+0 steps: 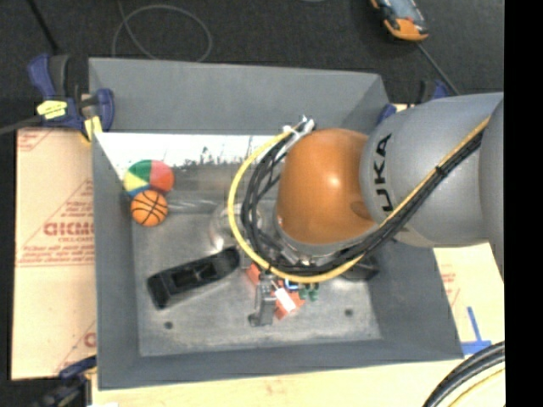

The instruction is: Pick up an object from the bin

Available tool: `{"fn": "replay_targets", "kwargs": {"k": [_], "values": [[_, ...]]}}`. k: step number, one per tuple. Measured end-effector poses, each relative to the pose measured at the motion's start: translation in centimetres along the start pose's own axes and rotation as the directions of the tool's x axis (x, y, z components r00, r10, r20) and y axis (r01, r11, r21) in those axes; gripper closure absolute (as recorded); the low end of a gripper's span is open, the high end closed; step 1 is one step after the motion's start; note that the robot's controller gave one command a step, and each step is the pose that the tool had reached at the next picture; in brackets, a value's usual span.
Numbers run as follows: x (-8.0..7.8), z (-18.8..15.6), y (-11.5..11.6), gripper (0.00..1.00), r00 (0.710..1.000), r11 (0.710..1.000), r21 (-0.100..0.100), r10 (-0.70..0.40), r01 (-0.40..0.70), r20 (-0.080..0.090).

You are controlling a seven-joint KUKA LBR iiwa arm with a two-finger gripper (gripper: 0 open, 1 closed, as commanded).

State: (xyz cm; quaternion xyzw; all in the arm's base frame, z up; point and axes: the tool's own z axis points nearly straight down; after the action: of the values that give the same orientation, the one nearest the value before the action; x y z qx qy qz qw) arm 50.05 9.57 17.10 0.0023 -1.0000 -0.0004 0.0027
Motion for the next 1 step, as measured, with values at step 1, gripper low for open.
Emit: {"fn": "replay_targets", "kwargs": {"k": [1], "values": [[-0.14,-0.41,-0.05,0.00,1.000,1.000,-0.001,0.003,-0.003,0.007]]}}
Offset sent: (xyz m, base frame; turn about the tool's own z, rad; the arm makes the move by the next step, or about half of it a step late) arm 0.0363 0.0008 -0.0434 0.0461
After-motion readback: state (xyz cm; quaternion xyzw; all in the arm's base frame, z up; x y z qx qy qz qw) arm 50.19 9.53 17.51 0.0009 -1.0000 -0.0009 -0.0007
